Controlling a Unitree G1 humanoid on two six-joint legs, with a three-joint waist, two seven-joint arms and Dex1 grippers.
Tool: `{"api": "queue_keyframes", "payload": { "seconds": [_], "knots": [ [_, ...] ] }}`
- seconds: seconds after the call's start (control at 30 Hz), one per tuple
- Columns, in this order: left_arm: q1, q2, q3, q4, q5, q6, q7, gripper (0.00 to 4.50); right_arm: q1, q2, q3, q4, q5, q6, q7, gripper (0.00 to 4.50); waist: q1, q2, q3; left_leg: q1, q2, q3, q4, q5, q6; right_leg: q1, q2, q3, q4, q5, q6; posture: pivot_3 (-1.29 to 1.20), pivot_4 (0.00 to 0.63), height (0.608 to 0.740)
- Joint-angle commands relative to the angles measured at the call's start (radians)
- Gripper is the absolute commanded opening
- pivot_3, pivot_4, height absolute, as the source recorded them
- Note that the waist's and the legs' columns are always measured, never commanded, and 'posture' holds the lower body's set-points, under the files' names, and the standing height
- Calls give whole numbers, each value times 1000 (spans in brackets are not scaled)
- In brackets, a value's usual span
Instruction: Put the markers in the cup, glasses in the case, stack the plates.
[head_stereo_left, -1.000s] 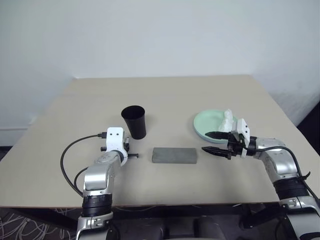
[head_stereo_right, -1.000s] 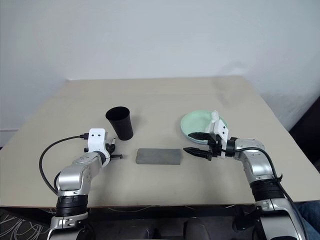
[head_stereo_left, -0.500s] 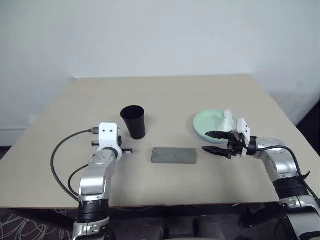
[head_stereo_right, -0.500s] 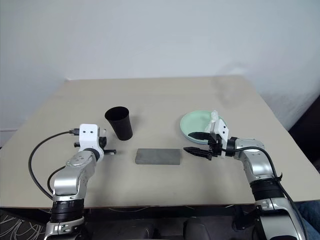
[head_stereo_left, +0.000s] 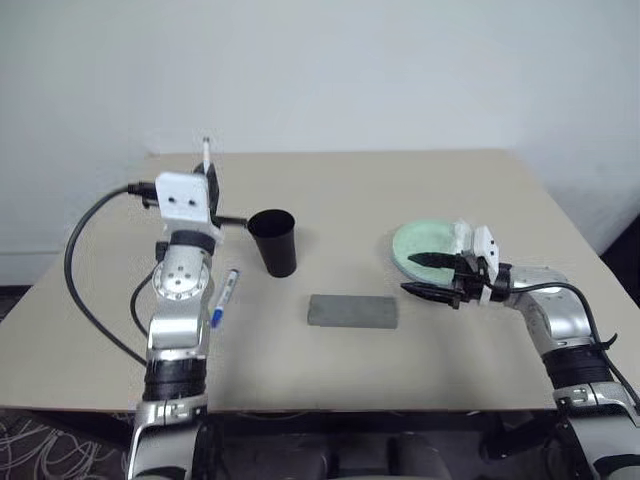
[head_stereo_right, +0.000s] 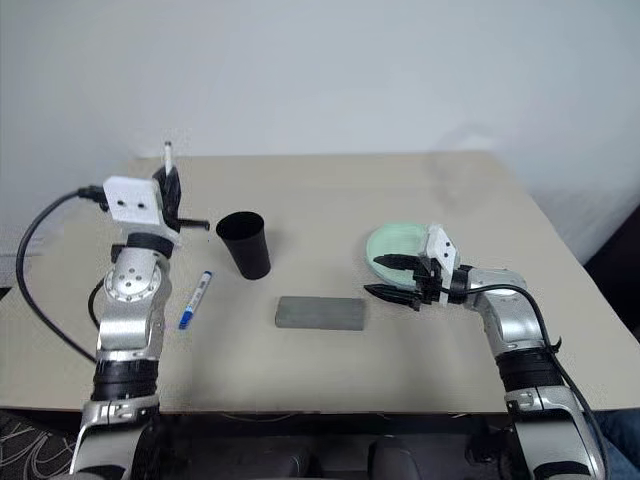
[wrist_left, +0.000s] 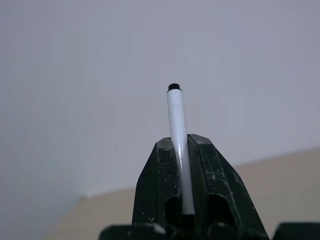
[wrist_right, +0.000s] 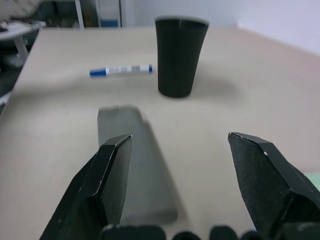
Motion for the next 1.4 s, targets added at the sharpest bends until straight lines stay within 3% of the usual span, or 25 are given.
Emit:
{"api": "queue_keyframes", "payload": {
  "seconds": [0.03,0.27,0.53,0.9,1.13,1.4],
  "knots": [
    [-92,2,-11,153,-36,-127,-78,15,-47,5,-53,-66,60,19,-12,3326,2,0,0,0,0,0,0,0,0,0,0,0,-1,0,0,0,0,740],
    [-227,-29,-5,458,-74,-276,-150,15,-49,5,-59,-147,86,65,-19,3326,2,0,-1,-8,0,0,-3,4,0,-6,1,-1,-8,5,-5,0,0,740],
    [-258,-71,-9,564,-112,-347,-222,15,-25,-4,-63,-169,84,74,-33,3326,2,-1,-1,-11,-1,0,-3,3,2,-8,0,-1,-10,5,-6,0,0,740],
    [-226,-96,-6,518,-116,-346,-217,3601,-23,-4,-49,-164,73,71,-35,3326,2,-1,-1,-10,-1,0,0,3,3,-7,0,-1,-8,6,-5,0,0,740],
    [-195,-82,-3,406,-88,-263,-152,3601,-30,-3,-42,-155,68,66,-27,3326,2,-1,-1,-10,-1,0,1,3,3,-7,0,-1,-8,6,-5,0,0,740],
    [-141,79,40,125,-137,278,-121,3601,-28,-12,-35,-153,68,68,-10,3326,-2,0,-1,-10,0,0,1,3,3,-7,1,-1,-7,6,-5,0,0,740]
  ]
}}
